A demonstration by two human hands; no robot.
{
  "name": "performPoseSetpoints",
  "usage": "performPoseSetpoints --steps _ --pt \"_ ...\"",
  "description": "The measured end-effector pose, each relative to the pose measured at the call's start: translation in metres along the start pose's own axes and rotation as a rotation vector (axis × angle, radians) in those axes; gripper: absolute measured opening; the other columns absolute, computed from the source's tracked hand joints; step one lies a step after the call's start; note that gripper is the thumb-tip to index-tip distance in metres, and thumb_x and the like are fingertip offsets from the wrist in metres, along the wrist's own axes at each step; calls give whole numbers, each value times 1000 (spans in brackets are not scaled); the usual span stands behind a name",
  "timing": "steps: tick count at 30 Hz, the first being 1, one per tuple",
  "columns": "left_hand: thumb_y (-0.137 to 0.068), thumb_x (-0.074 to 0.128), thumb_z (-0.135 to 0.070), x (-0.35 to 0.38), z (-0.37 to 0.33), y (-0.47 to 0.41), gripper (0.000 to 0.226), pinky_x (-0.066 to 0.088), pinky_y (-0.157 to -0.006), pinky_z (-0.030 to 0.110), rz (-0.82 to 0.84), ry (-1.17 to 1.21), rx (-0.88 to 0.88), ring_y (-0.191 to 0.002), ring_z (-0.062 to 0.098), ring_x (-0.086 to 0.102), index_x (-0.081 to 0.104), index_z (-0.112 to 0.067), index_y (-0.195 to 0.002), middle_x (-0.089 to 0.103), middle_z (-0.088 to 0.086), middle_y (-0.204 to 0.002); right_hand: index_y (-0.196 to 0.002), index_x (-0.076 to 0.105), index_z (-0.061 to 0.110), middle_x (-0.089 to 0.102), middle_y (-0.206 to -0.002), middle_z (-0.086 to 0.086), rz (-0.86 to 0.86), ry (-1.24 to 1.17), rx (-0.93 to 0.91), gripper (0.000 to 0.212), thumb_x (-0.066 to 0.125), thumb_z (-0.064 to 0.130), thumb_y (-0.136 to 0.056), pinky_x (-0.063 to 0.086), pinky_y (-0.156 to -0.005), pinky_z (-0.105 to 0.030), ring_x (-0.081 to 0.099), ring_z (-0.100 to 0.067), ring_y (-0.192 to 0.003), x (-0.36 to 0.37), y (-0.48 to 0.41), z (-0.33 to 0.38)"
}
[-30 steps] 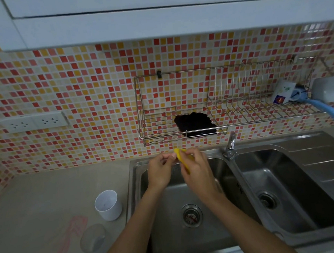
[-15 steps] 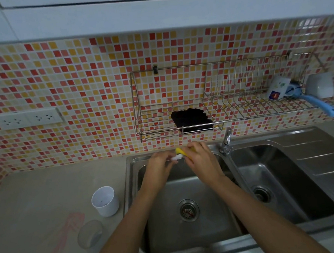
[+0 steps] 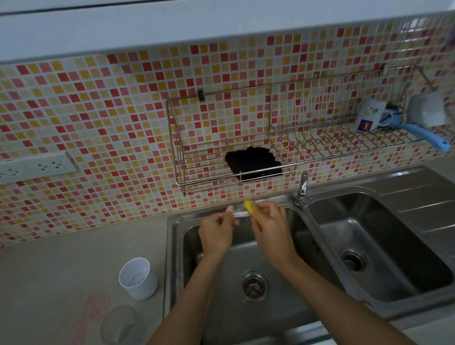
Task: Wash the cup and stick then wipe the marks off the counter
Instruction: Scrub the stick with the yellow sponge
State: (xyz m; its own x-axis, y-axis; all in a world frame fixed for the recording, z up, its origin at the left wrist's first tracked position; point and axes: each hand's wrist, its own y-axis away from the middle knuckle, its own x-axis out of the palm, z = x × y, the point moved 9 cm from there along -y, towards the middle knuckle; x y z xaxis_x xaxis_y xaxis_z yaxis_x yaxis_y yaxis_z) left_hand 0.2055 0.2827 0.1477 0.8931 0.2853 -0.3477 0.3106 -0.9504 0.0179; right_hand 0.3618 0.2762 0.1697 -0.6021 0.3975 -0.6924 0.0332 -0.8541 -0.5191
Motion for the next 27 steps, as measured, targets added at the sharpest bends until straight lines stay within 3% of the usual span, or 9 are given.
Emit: performPoseSetpoints --steps 3,7,12,15,18,20,23,27 --pt "-93 53 -47 3 8 -4 41 55 -85 43 -5 18 -65 -75 17 68 66 -27 -60 72 1 -71 -132 56 20 58 -112 -2 42 48 -149 53 70 11 -82 50 -73 -21 51 -16 -98 11 15 17" --pt "-92 56 -43 10 19 -4 38 54 -88 45 -32 69 -138 -78 18 70 64 -28 -59 73 2 -73 -135 53 22 57 -114 -1 8 -20 45 54 68 11 -85 41 -77 -16 43 -10 -100 11 16 -16" --pt "-93 55 -43 24 22 -7 39 54 -85 38 -22 -12 -146 -77 18 66 67 -23 -61 72 2 -73 -133 54 21 57 -114 -3 83 -1 -75 52 67 11 -84 46 -78 -21 50 -17 -98 24 28 -20" --pt "-93 59 -35 33 21 -12 29 48 -84 32 3 -76 -114 -78 12 61 72 -17 -75 71 1 -80 -128 58 22 56 -116 -4 108 14 140 45 65 9 -85 40 -81 -19 51 -21 -102 15 22 -80" --pt "-90 65 -24 50 18 -19 15 40 -82 21 80 -172 -50 -84 7 58 74 -12 -90 71 -1 -91 -126 59 17 58 -116 -10 127 46 299 45 66 8 -83 44 -85 -28 55 -28 -104 4 17 -140" --pt "-86 70 -20 66 18 -24 12 45 -80 16 116 -215 -12 -82 6 61 74 -13 -93 72 -2 -90 -131 54 15 60 -117 -13 162 49 368 52 66 9 -81 48 -89 -36 58 -31 -104 2 7 -178" --pt "-82 74 -17 103 7 -23 11 45 -70 7 193 -231 11 -77 4 61 71 -15 -92 67 -7 -81 -133 49 15 61 -119 -15 262 -65 522 56 65 10 -79 51 -85 -37 61 -34 -100 10 -11 -234" --pt "-82 73 -15 164 -25 -33 13 52 -82 23 303 -310 139 -82 11 66 68 -27 -83 70 -5 -82 -133 42 22 63 -119 -11 333 -192 619 54 65 19 -84 53 -85 -39 63 -34 -101 36 -38 -276"
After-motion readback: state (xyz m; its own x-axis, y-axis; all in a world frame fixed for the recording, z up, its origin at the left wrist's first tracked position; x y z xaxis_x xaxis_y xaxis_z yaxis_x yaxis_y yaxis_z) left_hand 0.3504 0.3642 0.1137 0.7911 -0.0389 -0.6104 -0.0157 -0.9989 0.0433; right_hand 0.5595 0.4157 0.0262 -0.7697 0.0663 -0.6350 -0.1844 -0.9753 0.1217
